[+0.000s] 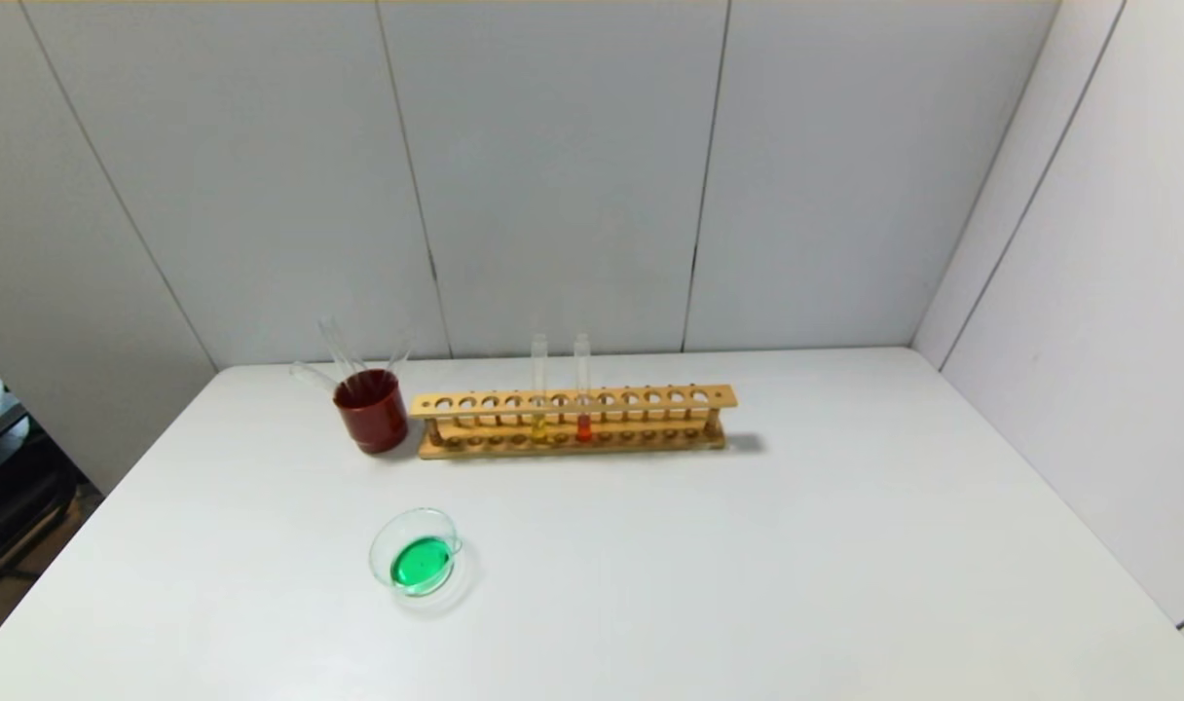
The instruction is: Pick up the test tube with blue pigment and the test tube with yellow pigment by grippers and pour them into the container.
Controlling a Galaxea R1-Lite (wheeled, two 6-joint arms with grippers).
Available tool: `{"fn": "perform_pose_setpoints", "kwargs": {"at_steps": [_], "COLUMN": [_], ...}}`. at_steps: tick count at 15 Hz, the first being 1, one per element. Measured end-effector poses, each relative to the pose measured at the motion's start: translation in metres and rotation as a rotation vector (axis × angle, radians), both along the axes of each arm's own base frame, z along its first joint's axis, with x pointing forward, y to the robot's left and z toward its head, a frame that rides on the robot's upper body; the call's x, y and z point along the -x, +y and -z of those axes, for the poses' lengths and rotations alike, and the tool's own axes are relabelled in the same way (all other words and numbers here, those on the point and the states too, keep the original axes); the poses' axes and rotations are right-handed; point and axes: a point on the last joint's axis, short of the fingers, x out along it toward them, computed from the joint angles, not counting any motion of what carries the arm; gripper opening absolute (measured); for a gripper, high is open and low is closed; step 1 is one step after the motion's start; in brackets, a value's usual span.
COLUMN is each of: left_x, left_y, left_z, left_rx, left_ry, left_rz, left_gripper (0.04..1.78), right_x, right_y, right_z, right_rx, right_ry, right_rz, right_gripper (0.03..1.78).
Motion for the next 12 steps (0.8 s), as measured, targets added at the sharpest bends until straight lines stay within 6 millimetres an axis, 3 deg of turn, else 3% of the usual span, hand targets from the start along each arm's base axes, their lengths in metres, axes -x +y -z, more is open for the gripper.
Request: {"fn": "perform_pose_setpoints", "kwargs": {"at_steps": [7,9,12], "left_x": [-0.005,-0.005,-0.005], "left_y": [-0.007,-0.008,-0.009], "left_z": [0.043,0.048,0.048], "left_rx": [-0.078,-0.177,-0.179], "left_ry": [0.365,0.428,0.433], "left_rz": [0.331,0.366,0.375], "left_gripper": [1.75,1.75,1.75], "right_x": [0.000,0.000,0.000], "right_y": [0.000,0.000,0.000], "right_z": [0.000,0.000,0.000], "right_rx": [0.000,0.000,0.000], "right_ry": [0.000,0.000,0.000], "right_rz": [0.000,0.001,0.000], "right_gripper": [1.75,1.75,1.75]}}
